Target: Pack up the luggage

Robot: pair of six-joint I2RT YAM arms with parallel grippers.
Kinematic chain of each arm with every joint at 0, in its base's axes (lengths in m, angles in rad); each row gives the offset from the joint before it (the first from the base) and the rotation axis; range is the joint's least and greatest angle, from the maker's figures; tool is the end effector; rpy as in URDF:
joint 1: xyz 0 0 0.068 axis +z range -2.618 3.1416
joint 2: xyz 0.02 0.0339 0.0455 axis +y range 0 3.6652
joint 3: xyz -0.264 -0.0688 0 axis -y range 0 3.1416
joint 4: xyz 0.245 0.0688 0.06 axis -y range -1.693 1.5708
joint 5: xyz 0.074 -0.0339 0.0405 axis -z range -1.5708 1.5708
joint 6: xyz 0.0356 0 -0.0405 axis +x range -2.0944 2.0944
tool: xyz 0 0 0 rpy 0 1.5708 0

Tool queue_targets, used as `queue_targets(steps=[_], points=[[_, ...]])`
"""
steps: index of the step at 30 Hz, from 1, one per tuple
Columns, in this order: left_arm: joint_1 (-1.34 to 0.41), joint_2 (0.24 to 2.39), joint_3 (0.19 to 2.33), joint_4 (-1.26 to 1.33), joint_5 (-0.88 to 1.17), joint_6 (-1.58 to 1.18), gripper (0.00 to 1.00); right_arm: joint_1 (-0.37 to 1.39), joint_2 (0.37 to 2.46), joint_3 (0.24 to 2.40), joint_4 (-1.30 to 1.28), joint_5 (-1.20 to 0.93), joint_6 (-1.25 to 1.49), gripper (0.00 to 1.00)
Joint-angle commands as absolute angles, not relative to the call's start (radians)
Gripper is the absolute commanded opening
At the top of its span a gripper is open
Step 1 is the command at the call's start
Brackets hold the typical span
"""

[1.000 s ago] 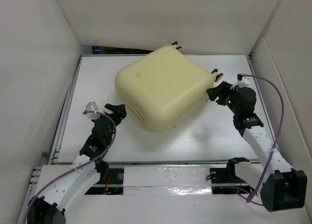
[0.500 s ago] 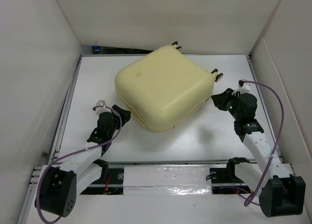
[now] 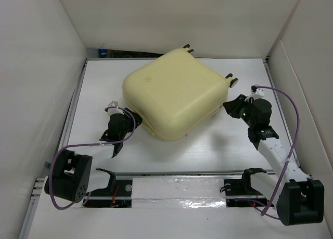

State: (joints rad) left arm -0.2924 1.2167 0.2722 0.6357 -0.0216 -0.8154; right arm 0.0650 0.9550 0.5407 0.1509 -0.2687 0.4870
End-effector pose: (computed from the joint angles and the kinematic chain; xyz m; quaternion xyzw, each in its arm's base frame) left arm 0.2158 -0.0641 0.1645 -0.2149 0.7783 -0.3029 0.5063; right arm 0.2194 0.0238 0.2571 0.0851 0.7863 0.2665 0.5509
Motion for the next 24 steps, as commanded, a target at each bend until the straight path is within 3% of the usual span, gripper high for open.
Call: queue_targets(steps=[1, 5, 6, 7, 14, 24], points=[[-0.287, 1.253, 0.310, 0.741, -0.006, -0.830, 0.43, 0.051, 0.968, 0.545, 0.253, -0.281, 0.492, 0.27], [-0.296, 1.292, 0.313, 0.782, -0.024, -0.836, 0.21, 0.051, 0.997, 0.554, 0.276, -0.285, 0.494, 0.27], [-0.296, 1.308, 0.314, 0.787, -0.028, -0.835, 0.05, 0.051, 1.011, 0.555, 0.297, -0.290, 0.500, 0.26], [-0.296, 1.316, 0.318, 0.793, -0.025, -0.827, 0.00, 0.051, 1.022, 0.560, 0.307, -0.296, 0.506, 0.27], [-0.305, 1.232, 0.246, 0.769, -0.014, -0.782, 0.00, 0.118, 1.196, 0.701, 0.359, -0.313, 0.491, 0.25], [-0.529, 0.887, 0.086, 0.595, -0.098, -0.844, 0.00, 0.147, 1.434, 0.983, 0.355, -0.336, 0.485, 0.24]])
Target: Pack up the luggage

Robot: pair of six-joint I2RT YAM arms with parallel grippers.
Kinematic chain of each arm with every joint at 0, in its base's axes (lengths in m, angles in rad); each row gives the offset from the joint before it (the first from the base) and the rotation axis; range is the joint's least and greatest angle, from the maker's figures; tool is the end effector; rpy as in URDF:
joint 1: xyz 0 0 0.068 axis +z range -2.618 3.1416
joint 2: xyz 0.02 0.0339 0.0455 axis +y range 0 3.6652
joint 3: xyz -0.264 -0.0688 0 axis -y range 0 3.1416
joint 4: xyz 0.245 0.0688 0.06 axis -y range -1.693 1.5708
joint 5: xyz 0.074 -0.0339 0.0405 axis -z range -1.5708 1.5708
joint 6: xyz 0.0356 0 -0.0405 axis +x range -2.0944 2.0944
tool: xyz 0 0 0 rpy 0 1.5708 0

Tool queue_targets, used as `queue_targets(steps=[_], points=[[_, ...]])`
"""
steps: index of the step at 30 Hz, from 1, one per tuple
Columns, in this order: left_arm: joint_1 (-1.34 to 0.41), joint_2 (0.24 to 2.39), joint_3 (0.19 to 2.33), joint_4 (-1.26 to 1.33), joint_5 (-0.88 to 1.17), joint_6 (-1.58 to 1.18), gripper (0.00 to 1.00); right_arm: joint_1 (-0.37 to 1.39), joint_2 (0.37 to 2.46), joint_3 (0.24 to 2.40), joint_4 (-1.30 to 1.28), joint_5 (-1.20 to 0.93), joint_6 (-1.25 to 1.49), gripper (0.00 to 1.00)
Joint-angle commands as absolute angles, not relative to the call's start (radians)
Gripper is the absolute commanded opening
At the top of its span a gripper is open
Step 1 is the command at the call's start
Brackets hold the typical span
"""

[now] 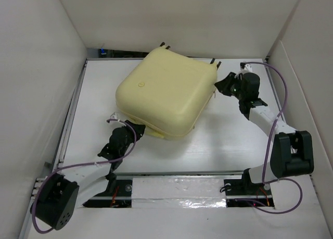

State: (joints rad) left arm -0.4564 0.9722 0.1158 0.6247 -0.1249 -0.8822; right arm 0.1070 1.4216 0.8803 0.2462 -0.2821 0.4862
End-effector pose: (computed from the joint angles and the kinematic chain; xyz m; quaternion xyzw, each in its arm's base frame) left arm 0.1667 -0.0769 0.1607 -0.2032 0.7567 -0.3459 0.5161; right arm 0.3222 0.0446 0.2683 0.0677 0.7969 0.2803 0.5308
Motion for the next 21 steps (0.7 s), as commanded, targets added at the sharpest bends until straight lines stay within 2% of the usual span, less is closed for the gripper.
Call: queue_targets(steps=[1, 10, 13, 14, 15, 18, 19, 21], points=[[-0.546, 0.867, 0.078, 0.583, -0.107, -0.857, 0.00, 0.158, 1.437, 0.991, 0.351, -0.331, 0.482, 0.24], [-0.710, 0.779, 0.054, 0.499, -0.196, -0.979, 0.00, 0.187, 1.488, 1.069, 0.252, -0.373, 0.404, 0.29], [-0.710, 0.749, 0.060, 0.444, -0.230, -0.988, 0.00, 0.177, 1.386, 0.944, 0.259, -0.413, 0.379, 0.29], [-0.710, 0.738, 0.061, 0.436, -0.245, -0.977, 0.00, 0.176, 1.273, 0.884, 0.284, -0.414, 0.385, 0.29], [-0.710, 0.721, 0.064, 0.431, -0.253, -0.967, 0.00, 0.166, 1.209, 0.748, 0.345, -0.413, 0.393, 0.30], [-0.710, 0.719, 0.083, 0.426, -0.264, -0.934, 0.00, 0.187, 0.989, 0.520, 0.434, -0.451, 0.419, 0.18], [-0.710, 0.726, 0.095, 0.429, -0.265, -0.924, 0.00, 0.202, 0.950, 0.477, 0.448, -0.465, 0.429, 0.05], [-0.710, 0.747, 0.109, 0.443, -0.262, -0.917, 0.00, 0.270, 0.866, 0.410, 0.459, -0.469, 0.431, 0.00]])
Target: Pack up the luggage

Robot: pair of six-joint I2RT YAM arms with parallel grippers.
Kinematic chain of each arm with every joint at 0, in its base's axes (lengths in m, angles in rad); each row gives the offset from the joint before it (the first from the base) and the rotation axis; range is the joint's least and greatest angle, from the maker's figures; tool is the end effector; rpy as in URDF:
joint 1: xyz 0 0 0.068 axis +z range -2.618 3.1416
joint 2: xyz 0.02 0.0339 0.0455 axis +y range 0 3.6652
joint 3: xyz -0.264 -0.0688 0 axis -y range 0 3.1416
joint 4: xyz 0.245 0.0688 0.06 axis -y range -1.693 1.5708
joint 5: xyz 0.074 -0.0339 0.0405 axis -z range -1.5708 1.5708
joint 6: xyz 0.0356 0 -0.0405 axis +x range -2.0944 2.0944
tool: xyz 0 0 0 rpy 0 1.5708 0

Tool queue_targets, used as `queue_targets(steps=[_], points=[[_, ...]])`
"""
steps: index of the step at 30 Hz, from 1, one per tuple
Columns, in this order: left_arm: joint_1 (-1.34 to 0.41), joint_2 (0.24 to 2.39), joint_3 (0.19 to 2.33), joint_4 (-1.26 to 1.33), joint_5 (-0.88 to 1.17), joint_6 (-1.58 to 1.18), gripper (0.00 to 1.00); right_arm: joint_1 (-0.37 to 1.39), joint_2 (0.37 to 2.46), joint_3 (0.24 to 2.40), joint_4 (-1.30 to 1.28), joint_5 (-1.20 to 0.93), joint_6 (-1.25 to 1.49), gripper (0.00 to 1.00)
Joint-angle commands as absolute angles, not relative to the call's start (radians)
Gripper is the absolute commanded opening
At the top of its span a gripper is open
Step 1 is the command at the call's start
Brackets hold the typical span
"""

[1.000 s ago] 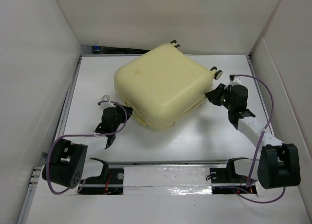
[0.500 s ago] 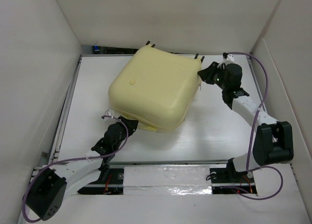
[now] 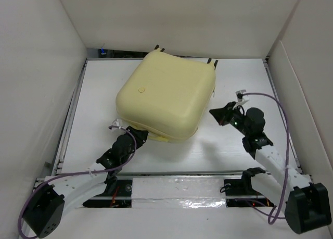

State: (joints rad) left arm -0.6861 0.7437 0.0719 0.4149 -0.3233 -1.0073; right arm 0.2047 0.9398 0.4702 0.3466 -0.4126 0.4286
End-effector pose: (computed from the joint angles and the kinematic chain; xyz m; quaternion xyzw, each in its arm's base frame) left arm 0.1302 -0.0920 0.1593 -0.2220 0.7558 -0.3671 0.4948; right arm 0.2083 0.0578 0.2562 -0.0529 0.7439 0.3477 0.5682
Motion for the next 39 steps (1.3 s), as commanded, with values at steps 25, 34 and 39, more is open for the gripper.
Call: queue_targets(steps=[25, 34, 39], points=[[-0.701, 0.773, 0.235, 0.289, -0.190, -0.788, 0.45, 0.526, 1.003, 0.279, 0.629, -0.279, 0.200, 0.46], [-0.715, 0.637, 0.241, 0.164, -0.180, -0.718, 0.13, 0.558, 1.112, 0.268, 0.819, -0.252, 0.218, 0.20], [-0.828, 0.744, 0.273, 0.265, -0.135, -0.696, 0.08, 0.591, 1.144, 0.264, 0.841, -0.220, 0.244, 0.02]])
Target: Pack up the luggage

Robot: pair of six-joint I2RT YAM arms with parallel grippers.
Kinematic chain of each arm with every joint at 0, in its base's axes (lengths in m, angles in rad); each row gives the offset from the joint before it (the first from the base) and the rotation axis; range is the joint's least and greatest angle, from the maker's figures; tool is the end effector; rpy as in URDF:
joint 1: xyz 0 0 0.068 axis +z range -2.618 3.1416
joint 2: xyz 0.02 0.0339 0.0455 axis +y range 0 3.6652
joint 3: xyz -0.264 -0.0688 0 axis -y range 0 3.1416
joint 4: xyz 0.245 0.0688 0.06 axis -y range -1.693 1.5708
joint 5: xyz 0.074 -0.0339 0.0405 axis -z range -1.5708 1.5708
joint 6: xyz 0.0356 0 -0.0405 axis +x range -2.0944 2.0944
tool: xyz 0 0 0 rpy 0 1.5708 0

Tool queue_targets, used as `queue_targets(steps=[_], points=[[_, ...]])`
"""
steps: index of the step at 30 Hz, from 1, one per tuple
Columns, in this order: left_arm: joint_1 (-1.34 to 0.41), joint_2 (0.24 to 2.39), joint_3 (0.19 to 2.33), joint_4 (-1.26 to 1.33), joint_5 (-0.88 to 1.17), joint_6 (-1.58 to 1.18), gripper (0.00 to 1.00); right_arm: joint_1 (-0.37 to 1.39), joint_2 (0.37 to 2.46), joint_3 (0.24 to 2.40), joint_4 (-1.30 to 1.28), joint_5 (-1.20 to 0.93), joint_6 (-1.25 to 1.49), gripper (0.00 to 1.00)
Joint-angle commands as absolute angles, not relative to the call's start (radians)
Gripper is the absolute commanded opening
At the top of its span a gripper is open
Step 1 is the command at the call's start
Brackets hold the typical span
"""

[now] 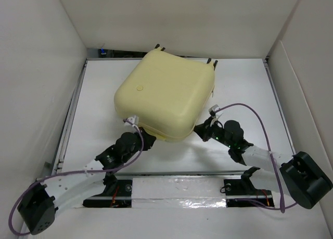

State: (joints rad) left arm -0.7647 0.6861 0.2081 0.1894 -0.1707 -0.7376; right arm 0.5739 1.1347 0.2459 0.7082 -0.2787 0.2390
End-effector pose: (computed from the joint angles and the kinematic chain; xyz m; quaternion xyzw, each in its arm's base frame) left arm 0.1236 -0.1102 0.1903 -0.0402 0.7991 -0.3568 0.4822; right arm 0.1760 0.1255 0.1810 -0.2145 0.7351 0.3487 0.5404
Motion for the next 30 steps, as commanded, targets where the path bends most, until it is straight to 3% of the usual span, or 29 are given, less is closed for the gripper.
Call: queue_targets(steps=[1, 4, 8, 18, 23, 30], points=[[-0.860, 0.768, 0.303, 0.279, -0.156, -0.695, 0.08, 0.601, 1.141, 0.264, 0.825, -0.209, 0.253, 0.00], [-0.943, 0.839, 0.345, 0.353, -0.196, -0.667, 0.11, 0.627, 1.118, 0.262, 0.753, -0.158, 0.267, 0.00], [-0.943, 0.914, 0.386, 0.500, -0.160, -0.638, 0.15, 0.681, 1.082, 0.265, 0.663, -0.109, 0.273, 0.00], [-0.891, 1.137, 0.502, 0.646, -0.175, -0.614, 0.16, 0.893, 0.988, 0.299, 0.364, 0.038, 0.344, 0.00], [-0.832, 1.121, 0.508, 0.626, -0.203, -0.629, 0.16, 1.017, 0.971, 0.359, 0.183, 0.078, 0.347, 0.00], [-0.822, 1.130, 0.514, 0.637, -0.173, -0.641, 0.16, 1.104, 0.977, 0.420, 0.187, 0.000, 0.362, 0.00]])
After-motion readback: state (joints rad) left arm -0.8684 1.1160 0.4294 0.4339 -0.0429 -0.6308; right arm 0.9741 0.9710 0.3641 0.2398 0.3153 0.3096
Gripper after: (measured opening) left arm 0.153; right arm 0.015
